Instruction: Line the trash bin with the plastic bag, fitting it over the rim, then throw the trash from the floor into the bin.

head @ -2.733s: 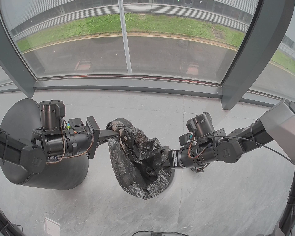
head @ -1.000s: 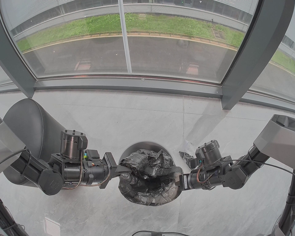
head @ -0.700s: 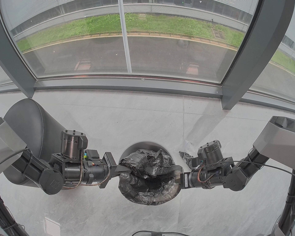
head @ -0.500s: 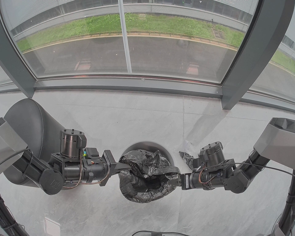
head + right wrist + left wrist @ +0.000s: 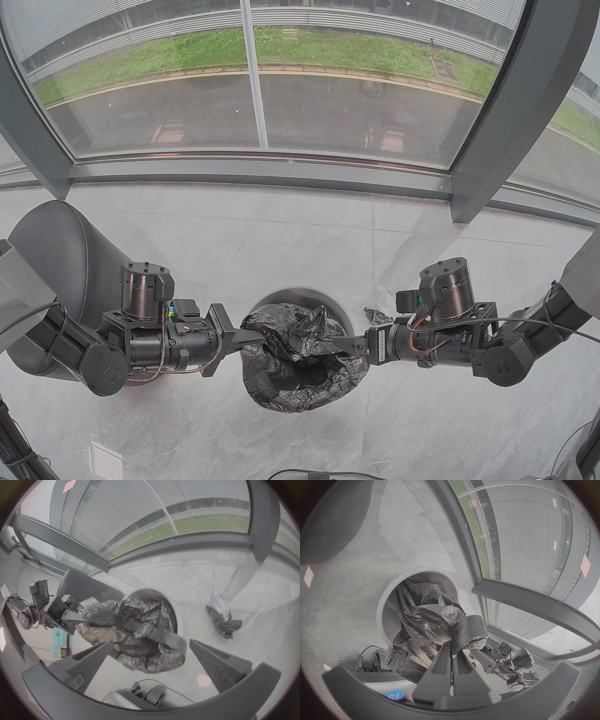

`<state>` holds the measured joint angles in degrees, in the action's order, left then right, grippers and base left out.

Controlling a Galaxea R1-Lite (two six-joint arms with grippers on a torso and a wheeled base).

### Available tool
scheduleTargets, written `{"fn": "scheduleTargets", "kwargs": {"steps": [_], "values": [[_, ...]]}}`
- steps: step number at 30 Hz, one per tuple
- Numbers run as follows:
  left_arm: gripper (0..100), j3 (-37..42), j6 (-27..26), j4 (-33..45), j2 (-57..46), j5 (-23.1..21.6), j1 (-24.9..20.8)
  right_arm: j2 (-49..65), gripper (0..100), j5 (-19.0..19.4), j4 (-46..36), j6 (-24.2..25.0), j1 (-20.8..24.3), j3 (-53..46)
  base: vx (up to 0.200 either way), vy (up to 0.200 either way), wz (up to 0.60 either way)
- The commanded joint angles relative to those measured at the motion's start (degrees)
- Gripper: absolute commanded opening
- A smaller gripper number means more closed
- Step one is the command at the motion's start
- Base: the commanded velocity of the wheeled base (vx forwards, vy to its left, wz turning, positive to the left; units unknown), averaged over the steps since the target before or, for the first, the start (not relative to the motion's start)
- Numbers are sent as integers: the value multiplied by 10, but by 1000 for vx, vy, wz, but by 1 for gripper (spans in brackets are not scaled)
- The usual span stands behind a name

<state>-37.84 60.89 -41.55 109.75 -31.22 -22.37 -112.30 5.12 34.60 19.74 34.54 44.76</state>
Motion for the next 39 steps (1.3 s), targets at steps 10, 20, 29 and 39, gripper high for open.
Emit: {"fn": "scheduleTargets", "kwargs": {"steps": [10, 20, 29, 39], "values": [[0, 4, -1, 0, -2, 27, 3, -129, 100, -238, -12, -175, 126, 82, 0, 0, 0], [0, 4, -1, 0, -3, 28, 2, -181, 100, -297, -110, -197, 147, 154, 0, 0, 0], [0, 4, -1, 0, -5, 28, 1, -198, 100, -314, -116, -268, 134, 205, 0, 0, 0], [0, 19, 1, -38, -2, 28, 0, -204, 100, -331, -116, -309, 128, 229, 0, 0, 0]]}}
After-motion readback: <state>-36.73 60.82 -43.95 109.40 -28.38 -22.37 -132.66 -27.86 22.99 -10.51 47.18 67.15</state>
